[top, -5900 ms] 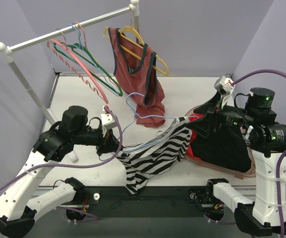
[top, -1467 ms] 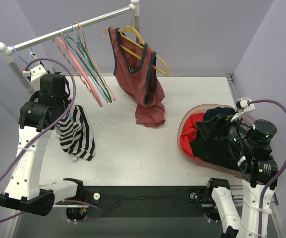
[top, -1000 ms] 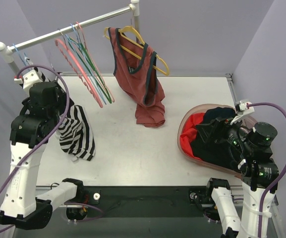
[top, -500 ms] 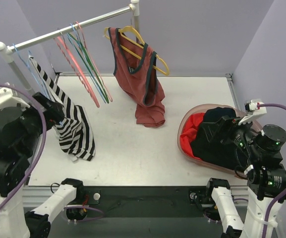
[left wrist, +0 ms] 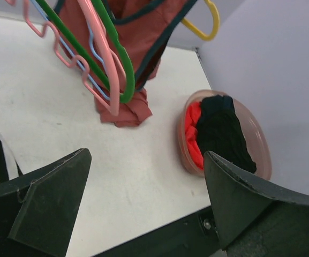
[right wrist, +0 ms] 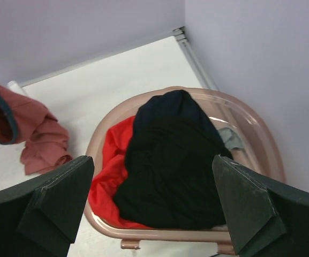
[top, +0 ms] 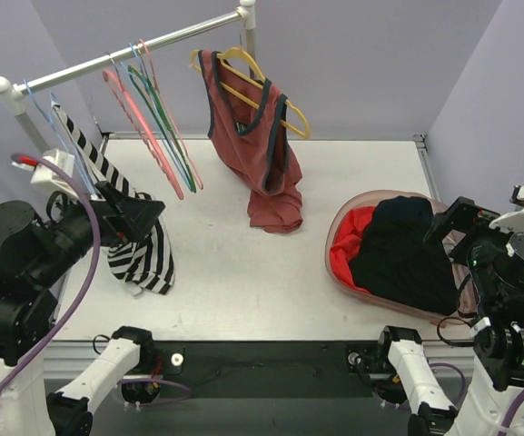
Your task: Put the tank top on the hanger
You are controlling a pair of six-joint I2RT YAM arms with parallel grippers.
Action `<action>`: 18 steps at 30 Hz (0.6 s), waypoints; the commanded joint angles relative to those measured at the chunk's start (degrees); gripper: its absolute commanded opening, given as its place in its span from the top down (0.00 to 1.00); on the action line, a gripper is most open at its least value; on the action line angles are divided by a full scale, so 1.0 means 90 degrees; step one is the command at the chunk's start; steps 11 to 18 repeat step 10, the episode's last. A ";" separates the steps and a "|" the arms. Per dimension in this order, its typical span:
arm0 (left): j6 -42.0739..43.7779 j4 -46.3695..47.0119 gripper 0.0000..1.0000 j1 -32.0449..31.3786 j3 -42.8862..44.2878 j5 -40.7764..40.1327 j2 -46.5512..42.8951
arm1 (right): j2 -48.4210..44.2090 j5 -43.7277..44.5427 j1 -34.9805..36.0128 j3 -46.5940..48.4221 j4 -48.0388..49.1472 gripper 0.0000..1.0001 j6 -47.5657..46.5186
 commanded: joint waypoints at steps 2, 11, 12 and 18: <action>-0.0360 0.0756 0.03 0.0038 -0.0516 0.1014 -0.0104 | -0.0035 0.0968 -0.0040 0.0263 -0.0557 0.00 -0.0410; -0.0350 0.0717 0.03 0.0038 -0.0565 0.1102 -0.0183 | -0.0113 0.1038 -0.0040 0.0224 -0.0704 0.00 -0.0362; -0.0350 0.0717 0.03 0.0038 -0.0565 0.1102 -0.0183 | -0.0113 0.1038 -0.0040 0.0224 -0.0704 0.00 -0.0362; -0.0350 0.0717 0.03 0.0038 -0.0565 0.1102 -0.0183 | -0.0113 0.1038 -0.0040 0.0224 -0.0704 0.00 -0.0362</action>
